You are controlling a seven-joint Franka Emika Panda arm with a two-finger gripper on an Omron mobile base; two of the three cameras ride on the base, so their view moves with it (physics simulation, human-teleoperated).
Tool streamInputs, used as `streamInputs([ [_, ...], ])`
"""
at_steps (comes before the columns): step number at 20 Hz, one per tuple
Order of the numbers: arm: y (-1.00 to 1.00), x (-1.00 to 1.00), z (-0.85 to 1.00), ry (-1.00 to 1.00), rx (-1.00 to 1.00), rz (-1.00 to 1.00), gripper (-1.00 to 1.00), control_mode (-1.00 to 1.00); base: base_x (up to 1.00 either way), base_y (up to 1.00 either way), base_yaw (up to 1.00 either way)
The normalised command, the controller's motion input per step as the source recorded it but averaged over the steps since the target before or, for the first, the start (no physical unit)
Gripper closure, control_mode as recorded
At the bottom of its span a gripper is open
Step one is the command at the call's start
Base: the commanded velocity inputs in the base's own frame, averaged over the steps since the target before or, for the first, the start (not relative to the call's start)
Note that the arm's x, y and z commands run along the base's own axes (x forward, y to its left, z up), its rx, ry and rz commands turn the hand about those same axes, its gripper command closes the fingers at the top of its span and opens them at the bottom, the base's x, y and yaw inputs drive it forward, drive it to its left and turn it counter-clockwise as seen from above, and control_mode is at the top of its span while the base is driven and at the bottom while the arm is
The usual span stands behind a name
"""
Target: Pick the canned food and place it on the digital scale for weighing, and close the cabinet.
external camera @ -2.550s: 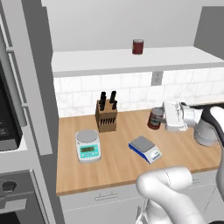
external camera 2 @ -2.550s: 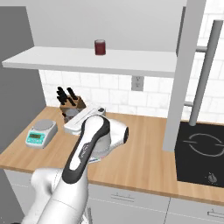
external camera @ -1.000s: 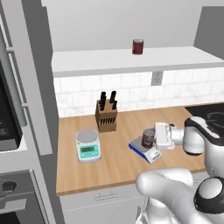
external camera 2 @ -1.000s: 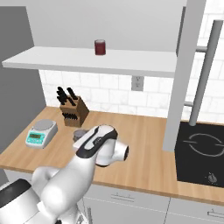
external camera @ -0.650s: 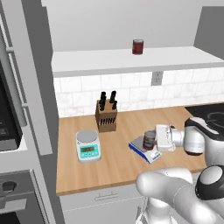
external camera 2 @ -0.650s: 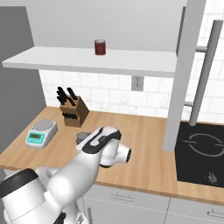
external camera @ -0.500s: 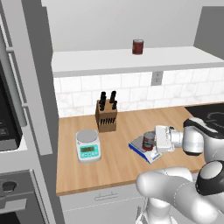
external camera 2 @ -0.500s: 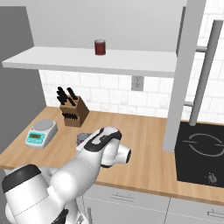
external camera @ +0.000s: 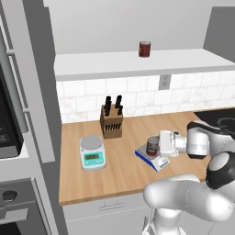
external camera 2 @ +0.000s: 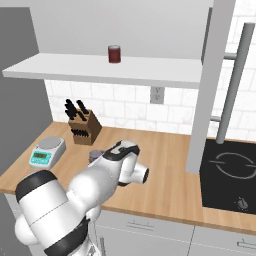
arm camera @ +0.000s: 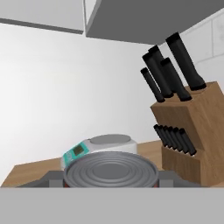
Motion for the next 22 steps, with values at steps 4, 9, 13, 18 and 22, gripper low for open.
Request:
streamInputs([
  [4, 0.0, 0.24, -0.02, 0.0, 0.0, 0.0, 1.0, -1.0, 0.0, 0.0, 0.0],
  [9, 0.02, 0.02, -0.22, -0.02, 0.0, 0.0, 1.0, -1.0, 0.0, 0.0, 0.0],
  [13, 0.01, 0.0, -0.27, -0.04, 0.0, 0.0, 1.0, -1.0, 0.0, 0.0, 0.0],
  [18, 0.02, 0.04, -0.16, -0.02, 0.0, 0.0, 1.0, -1.0, 0.0, 0.0, 0.0],
  [22, 0.12, 0.01, -0.1, -0.02, 0.0, 0.0, 1.0, -1.0, 0.0, 0.0, 0.0],
])
